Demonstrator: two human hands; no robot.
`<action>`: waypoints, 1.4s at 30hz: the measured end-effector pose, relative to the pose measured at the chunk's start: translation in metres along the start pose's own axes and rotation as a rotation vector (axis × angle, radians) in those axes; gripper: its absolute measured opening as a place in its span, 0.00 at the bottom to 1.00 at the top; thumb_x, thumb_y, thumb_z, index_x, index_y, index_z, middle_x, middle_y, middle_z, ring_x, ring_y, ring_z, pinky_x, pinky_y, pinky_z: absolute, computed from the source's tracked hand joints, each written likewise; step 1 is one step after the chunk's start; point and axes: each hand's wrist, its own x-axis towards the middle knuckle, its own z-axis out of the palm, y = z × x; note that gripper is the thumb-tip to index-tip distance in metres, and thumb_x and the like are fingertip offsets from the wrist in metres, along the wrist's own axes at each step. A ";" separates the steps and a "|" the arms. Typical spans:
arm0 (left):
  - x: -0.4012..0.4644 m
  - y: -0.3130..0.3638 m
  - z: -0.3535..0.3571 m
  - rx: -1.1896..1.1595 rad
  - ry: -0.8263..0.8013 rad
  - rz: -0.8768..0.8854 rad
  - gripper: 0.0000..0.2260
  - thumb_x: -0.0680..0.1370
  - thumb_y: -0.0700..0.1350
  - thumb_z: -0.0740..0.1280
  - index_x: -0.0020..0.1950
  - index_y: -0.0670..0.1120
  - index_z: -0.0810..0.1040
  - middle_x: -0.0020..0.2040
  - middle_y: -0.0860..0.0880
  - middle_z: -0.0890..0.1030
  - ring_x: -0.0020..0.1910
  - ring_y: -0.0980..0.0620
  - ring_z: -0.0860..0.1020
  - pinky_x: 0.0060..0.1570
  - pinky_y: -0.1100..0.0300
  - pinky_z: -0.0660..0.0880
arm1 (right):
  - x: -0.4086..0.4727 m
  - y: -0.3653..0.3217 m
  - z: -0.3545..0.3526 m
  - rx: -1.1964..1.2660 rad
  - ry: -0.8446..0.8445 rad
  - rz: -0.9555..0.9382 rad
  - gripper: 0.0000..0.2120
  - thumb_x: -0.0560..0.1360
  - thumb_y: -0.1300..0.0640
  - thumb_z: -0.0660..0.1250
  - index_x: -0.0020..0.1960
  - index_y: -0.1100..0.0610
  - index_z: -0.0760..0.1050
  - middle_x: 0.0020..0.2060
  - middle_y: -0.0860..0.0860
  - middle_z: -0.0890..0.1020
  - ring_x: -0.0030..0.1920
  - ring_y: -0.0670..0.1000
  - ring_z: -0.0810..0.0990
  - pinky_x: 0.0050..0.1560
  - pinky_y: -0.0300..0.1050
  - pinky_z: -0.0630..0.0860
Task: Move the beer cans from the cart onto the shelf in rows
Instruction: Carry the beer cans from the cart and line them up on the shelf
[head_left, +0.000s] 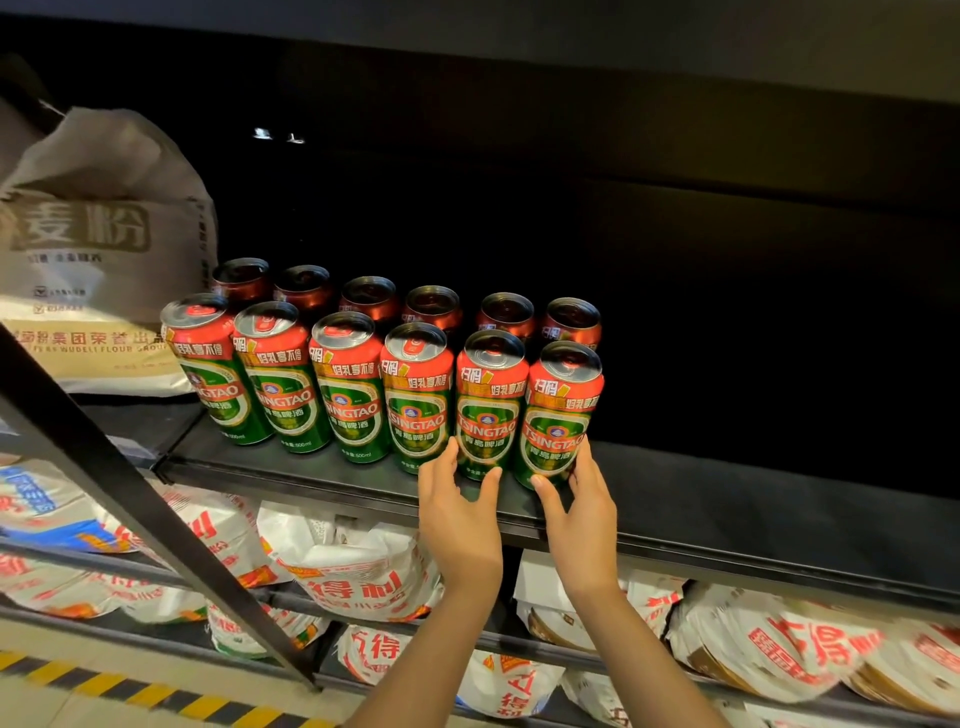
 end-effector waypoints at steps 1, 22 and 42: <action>0.000 0.000 0.000 0.001 0.000 0.002 0.24 0.72 0.45 0.73 0.66 0.47 0.73 0.62 0.51 0.75 0.60 0.54 0.74 0.53 0.54 0.76 | 0.000 0.001 0.000 -0.006 -0.001 -0.001 0.33 0.76 0.54 0.67 0.76 0.52 0.56 0.69 0.48 0.70 0.68 0.47 0.70 0.67 0.49 0.71; 0.016 -0.001 -0.090 0.229 -0.764 0.201 0.22 0.78 0.45 0.65 0.72 0.49 0.67 0.69 0.52 0.70 0.68 0.53 0.68 0.68 0.56 0.66 | -0.063 -0.037 -0.043 -0.143 -0.025 0.137 0.26 0.79 0.54 0.63 0.75 0.52 0.59 0.72 0.46 0.65 0.72 0.46 0.63 0.68 0.38 0.60; -0.292 0.024 -0.233 0.229 -1.930 1.021 0.16 0.78 0.52 0.64 0.65 0.56 0.72 0.61 0.62 0.72 0.61 0.61 0.71 0.58 0.68 0.65 | -0.638 -0.123 -0.099 -0.381 0.895 1.052 0.16 0.78 0.49 0.63 0.65 0.45 0.70 0.60 0.37 0.73 0.38 0.33 0.68 0.45 0.24 0.65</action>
